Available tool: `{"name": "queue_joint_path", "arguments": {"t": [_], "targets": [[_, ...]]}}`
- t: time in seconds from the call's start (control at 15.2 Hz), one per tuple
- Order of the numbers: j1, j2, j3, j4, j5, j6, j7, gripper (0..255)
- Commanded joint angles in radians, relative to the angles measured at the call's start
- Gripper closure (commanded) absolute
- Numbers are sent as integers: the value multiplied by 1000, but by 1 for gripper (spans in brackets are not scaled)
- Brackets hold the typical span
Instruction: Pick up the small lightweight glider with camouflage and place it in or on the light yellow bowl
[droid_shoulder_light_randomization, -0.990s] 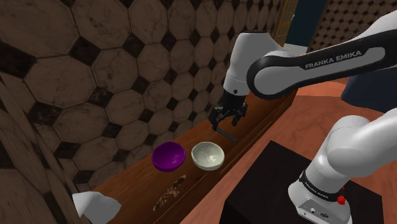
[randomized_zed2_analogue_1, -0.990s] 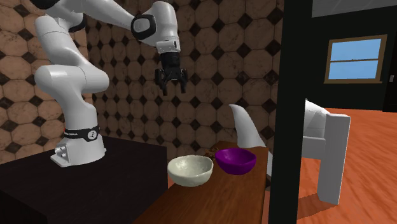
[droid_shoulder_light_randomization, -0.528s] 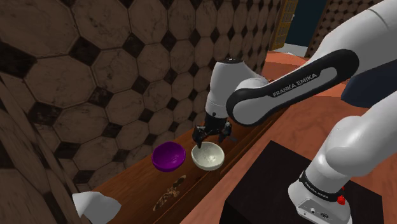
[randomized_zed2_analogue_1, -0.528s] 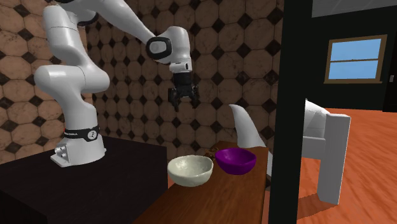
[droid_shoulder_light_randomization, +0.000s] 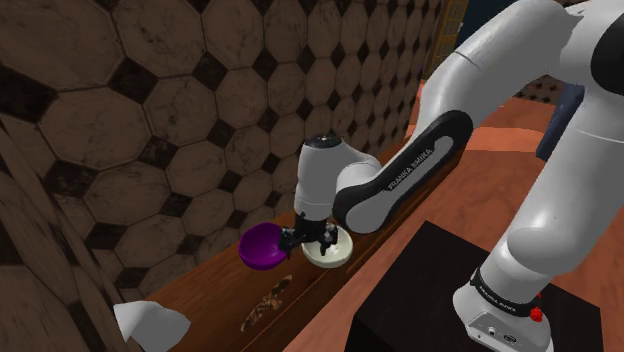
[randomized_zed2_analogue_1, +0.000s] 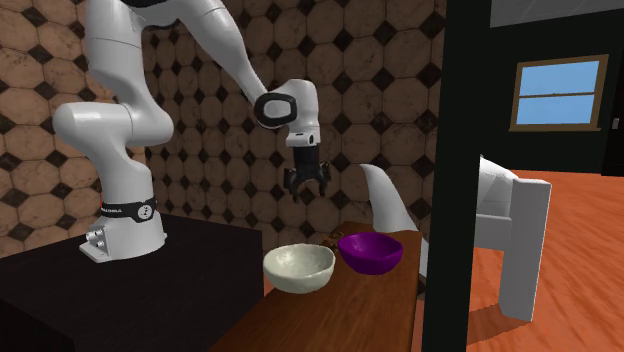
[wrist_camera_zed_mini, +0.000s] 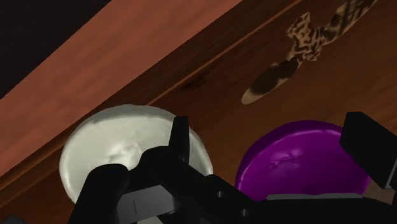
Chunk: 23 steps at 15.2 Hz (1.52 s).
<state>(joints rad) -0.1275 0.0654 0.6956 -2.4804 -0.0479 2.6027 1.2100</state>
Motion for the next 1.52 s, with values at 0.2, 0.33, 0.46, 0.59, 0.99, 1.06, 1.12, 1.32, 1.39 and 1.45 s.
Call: {"name": "queue_joint_path", "arguments": {"t": [0.2,0.33,0.46,0.59,0.99,1.06,1.12,1.32,1.39,1.45], "targets": [[118,261,-109,143,-279,53,308,0],[182,346,-166,206,-334,65,385,0],[238,428,-216,272,-372,74,446,0],[288,507,-257,343,-395,80,496,0],[339,598,-308,403,-428,112,536,0],[346,611,-316,409,-434,119,541,0],[352,624,-323,415,-440,127,545,0],[363,644,-335,425,-449,138,551,0],[363,644,-335,425,-449,138,551,0],[363,644,-335,425,-449,138,551,0]]}}
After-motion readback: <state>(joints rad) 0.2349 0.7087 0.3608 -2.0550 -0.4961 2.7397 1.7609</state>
